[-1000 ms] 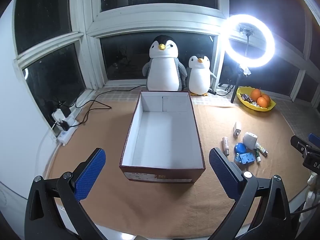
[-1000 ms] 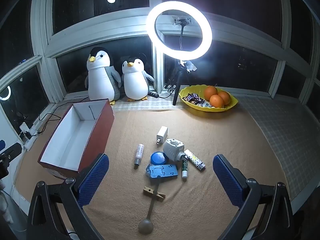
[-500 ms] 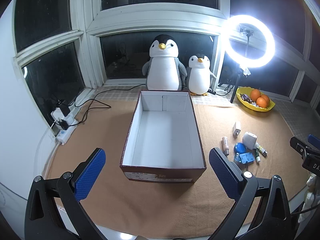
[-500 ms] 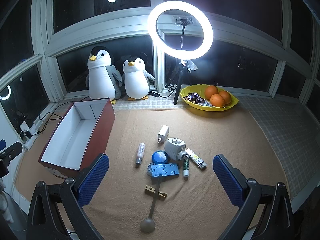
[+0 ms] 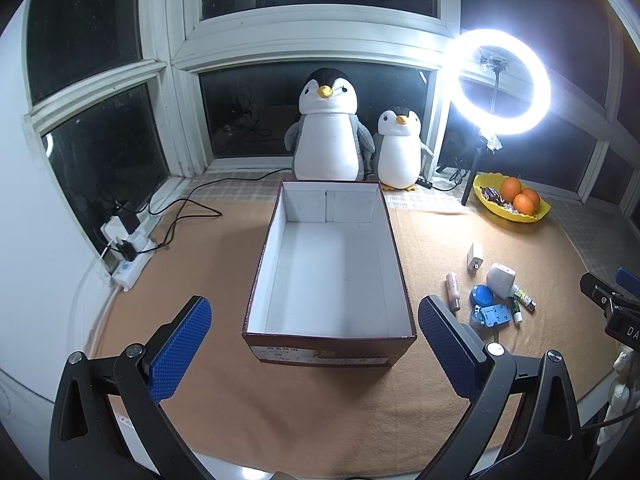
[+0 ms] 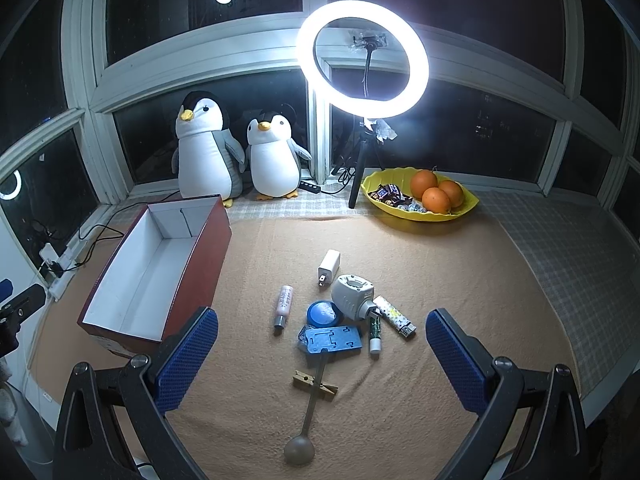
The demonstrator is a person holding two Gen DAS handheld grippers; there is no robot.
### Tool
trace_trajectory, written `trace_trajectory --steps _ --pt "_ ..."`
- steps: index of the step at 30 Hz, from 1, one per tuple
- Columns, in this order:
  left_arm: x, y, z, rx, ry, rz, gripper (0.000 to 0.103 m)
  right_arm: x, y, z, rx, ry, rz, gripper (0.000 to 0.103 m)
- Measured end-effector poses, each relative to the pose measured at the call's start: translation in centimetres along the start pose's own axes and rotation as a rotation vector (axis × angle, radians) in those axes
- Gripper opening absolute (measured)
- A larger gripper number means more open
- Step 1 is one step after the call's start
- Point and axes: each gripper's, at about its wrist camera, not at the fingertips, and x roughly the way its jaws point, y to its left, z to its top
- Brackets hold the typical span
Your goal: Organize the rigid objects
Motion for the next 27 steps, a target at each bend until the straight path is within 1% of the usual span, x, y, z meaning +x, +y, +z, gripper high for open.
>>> trace_trajectory --steps 7,27 --pt "0.02 0.04 -0.10 0.000 0.001 -0.001 0.103 0.27 0.68 -0.63 -0.001 0.007 -0.001 0.102" --pt "0.29 0.18 -0.14 0.001 0.003 -0.002 0.103 0.56 0.75 -0.34 -0.001 0.012 -0.002 0.102"
